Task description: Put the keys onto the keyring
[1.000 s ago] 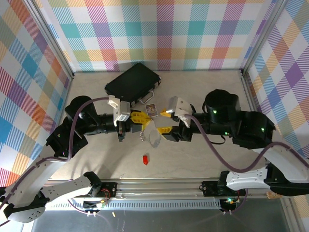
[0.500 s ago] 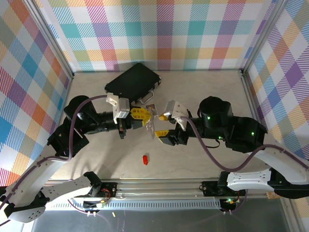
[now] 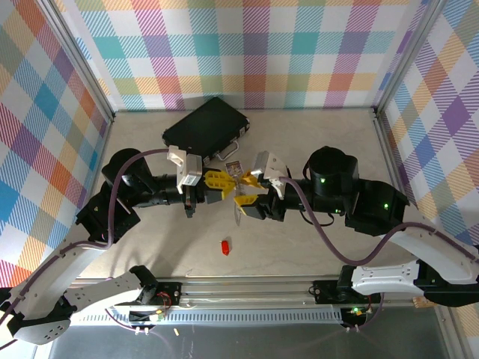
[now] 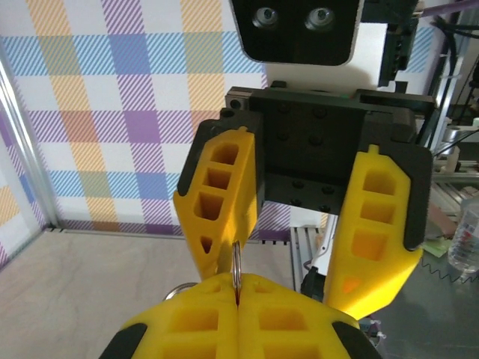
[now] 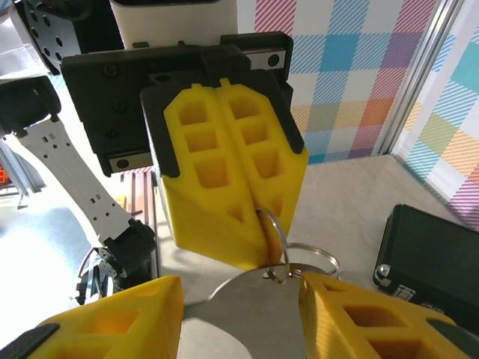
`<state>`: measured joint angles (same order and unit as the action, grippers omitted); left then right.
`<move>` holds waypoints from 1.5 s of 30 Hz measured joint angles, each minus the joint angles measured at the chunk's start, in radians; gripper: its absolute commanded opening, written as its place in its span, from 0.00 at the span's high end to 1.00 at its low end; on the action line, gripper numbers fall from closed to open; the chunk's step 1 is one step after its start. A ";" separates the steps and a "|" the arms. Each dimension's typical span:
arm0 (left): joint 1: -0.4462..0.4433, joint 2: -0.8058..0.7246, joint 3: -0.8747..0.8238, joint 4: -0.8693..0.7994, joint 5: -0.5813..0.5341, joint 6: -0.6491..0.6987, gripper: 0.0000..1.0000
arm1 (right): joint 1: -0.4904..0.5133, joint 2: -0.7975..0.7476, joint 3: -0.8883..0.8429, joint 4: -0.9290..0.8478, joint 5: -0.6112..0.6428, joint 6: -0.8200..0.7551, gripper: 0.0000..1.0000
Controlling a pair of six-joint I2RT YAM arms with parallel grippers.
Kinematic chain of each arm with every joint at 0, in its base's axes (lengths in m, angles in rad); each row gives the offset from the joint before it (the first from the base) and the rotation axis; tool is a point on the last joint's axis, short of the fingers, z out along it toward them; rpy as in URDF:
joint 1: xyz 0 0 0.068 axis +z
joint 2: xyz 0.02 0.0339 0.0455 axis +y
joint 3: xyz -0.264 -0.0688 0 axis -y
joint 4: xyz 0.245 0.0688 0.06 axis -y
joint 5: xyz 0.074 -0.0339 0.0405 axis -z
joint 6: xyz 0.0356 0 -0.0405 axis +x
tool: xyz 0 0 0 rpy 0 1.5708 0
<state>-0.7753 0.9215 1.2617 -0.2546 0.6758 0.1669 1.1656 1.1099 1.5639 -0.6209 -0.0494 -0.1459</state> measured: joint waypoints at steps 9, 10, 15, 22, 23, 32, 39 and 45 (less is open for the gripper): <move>0.000 -0.013 -0.036 0.091 0.050 -0.075 1.00 | 0.000 -0.011 -0.008 0.024 -0.001 -0.003 0.56; 0.000 -0.014 -0.047 0.116 0.055 -0.092 1.00 | 0.000 -0.019 -0.014 0.032 -0.004 -0.003 0.56; 0.000 -0.019 -0.127 0.303 0.084 -0.215 1.00 | 0.000 -0.078 -0.066 0.074 -0.040 -0.004 0.56; 0.000 -0.002 -0.189 0.534 0.103 -0.372 1.00 | 0.000 -0.124 -0.083 0.131 -0.083 -0.004 0.63; 0.000 0.000 -0.193 0.558 0.108 -0.388 1.00 | 0.000 -0.126 -0.083 0.135 -0.083 -0.004 0.63; 0.000 0.006 -0.211 0.670 0.123 -0.459 1.00 | 0.000 -0.124 -0.084 0.181 -0.072 -0.004 0.61; 0.000 0.016 -0.212 0.680 0.132 -0.467 1.00 | 0.000 -0.110 -0.086 0.210 -0.066 -0.004 0.65; 0.000 0.016 -0.220 0.682 0.140 -0.470 1.00 | 0.000 -0.097 -0.086 0.225 -0.068 -0.004 0.71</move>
<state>-0.7753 0.9379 1.0416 0.4278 0.8154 -0.3027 1.1656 1.0126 1.4780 -0.3962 -0.1169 -0.1501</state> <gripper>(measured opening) 0.063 0.309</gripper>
